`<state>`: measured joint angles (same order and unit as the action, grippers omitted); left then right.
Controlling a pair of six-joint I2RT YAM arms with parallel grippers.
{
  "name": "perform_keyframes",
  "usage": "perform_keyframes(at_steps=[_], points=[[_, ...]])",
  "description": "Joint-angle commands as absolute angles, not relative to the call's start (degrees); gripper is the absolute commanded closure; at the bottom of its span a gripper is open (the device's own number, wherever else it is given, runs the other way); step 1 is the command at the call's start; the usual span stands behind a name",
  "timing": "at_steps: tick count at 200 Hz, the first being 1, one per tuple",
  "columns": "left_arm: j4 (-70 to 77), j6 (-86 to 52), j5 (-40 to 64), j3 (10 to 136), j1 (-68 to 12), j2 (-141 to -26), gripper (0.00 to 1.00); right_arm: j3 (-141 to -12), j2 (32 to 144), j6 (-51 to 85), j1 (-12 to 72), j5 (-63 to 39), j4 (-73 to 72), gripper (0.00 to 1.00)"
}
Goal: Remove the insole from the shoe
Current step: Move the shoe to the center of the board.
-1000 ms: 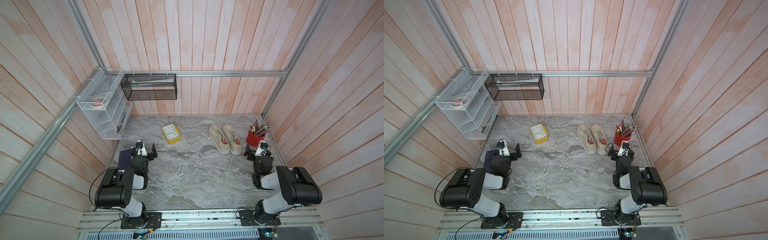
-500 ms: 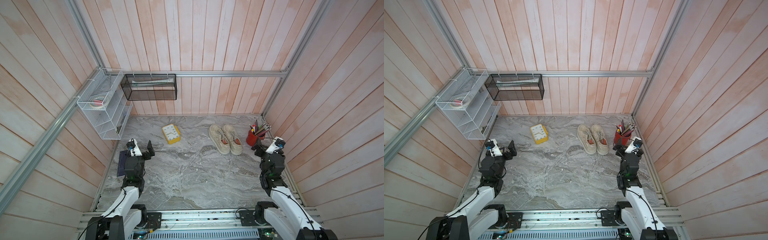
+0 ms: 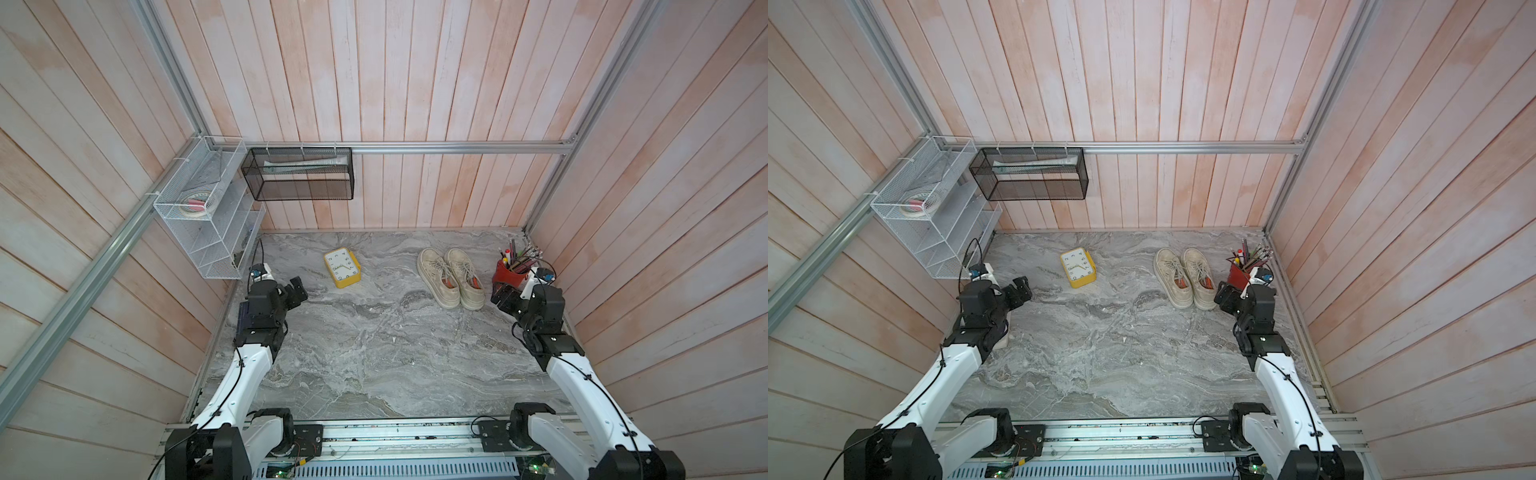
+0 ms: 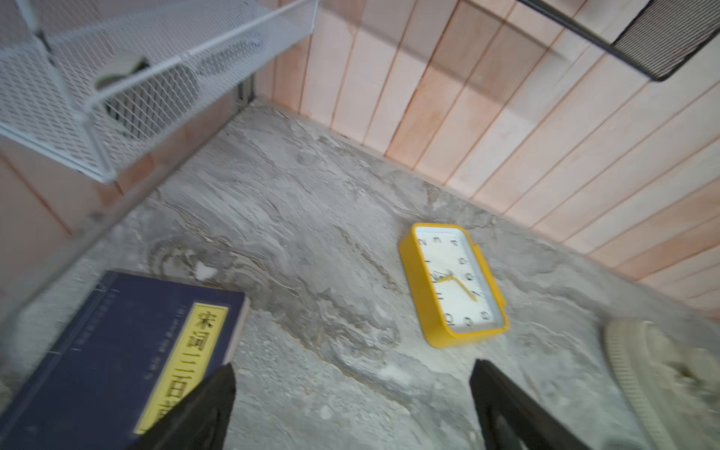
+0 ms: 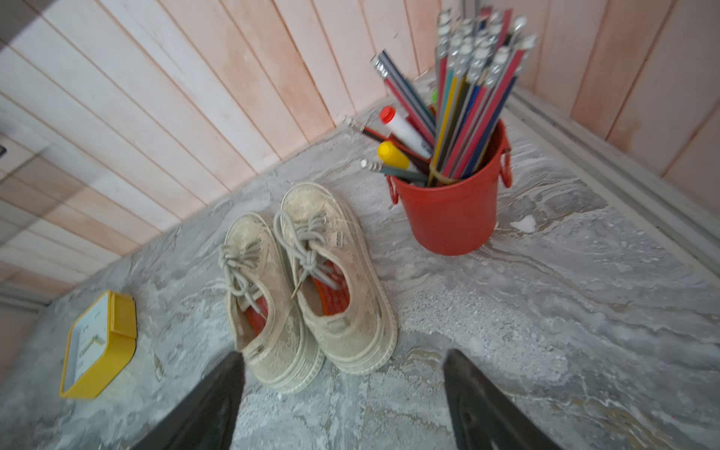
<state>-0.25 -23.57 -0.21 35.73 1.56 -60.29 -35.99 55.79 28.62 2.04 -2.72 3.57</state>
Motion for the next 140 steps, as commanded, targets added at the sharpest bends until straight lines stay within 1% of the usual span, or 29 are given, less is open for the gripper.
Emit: perform_keyframes(at_steps=[1, 29, 48, 65, 96, 112, 120, 140], points=[[-2.8, -31.3, 10.5, 36.8, 0.6, -59.4, 0.12, -42.9, 60.6, 29.2, 6.0, -8.3, 14.2, 0.25], [-6.7, -34.4, 9.6, 39.7, -7.5, -61.0, 0.12, -51.0, 69.1, 25.1, 13.8, -8.6, 21.8, 0.31], [-7.3, -37.3, 9.3, 40.5, -13.0, -61.8, 0.13, -55.6, 74.4, 22.4, 16.8, -8.1, 24.9, 0.35], [-7.1, -39.4, 8.2, 40.6, -17.4, -62.6, 0.14, -58.6, 78.6, 20.5, 17.4, -8.4, 25.6, 0.39], [-5.0, -41.7, 6.0, 40.1, -25.3, -64.3, 0.14, -64.3, 86.4, 17.0, 17.6, -9.6, 26.7, 0.41], [-4.2, -43.2, 5.5, 40.1, -28.1, -65.7, 0.15, -66.7, 90.4, 15.8, 17.6, -10.9, 26.7, 0.43], [-3.4, -43.9, 5.4, 39.9, -29.2, -66.4, 0.15, -68.1, 92.3, 15.2, 17.5, -11.5, 26.5, 0.46], [-2.1, -45.0, 5.2, 39.7, -30.9, -67.9, 0.15, -71.9, 97.1, 13.7, 17.7, -12.2, 26.9, 0.49]])
